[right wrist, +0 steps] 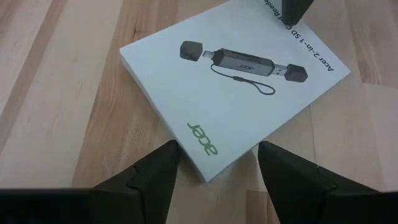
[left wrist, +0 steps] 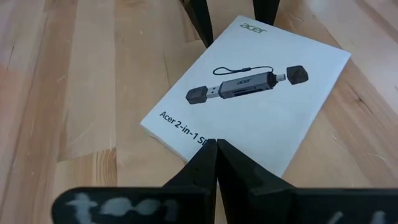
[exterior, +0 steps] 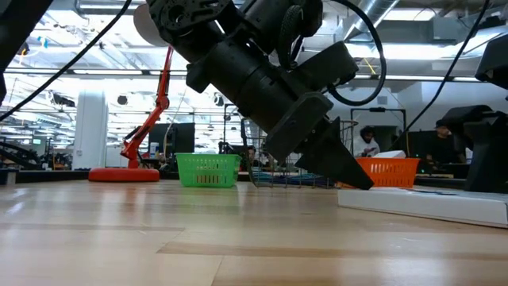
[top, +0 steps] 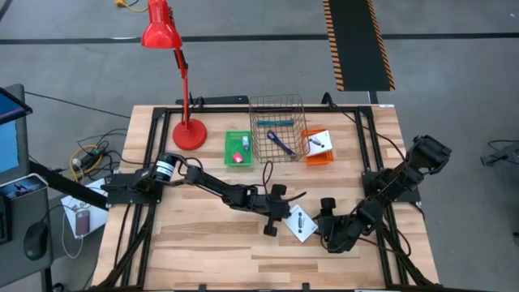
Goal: Pick and place items into bin
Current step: Put the white box into the orange bin
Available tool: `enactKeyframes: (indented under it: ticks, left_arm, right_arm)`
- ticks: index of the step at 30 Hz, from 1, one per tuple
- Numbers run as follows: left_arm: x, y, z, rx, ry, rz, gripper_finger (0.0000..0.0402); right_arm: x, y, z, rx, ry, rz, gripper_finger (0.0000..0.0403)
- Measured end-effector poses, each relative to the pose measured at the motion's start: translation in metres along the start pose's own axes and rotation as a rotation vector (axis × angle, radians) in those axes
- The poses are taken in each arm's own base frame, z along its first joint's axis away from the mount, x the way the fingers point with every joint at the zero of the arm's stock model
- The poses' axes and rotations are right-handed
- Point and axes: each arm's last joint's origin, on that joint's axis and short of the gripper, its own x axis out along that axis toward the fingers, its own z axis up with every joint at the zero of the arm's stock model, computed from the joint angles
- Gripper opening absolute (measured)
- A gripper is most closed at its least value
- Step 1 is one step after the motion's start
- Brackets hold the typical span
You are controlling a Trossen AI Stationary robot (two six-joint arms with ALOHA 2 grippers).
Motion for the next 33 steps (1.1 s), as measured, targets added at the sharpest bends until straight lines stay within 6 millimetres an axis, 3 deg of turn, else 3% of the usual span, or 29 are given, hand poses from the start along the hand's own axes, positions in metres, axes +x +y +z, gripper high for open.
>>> enactKeyframes:
  ticks: [26, 33]
  left_arm:
    - [0.0, 0.0, -0.001, -0.021, 0.003, -0.004, 0.0]
    - [0.001, -0.002, -0.016, -0.064, -0.072, -0.003, 0.0]
  right_arm:
    - [-0.003, 0.006, -0.003, -0.018, -0.003, 0.012, 0.0221]
    - [-0.003, 0.005, -0.004, -0.019, 0.0, 0.011, 0.0221]
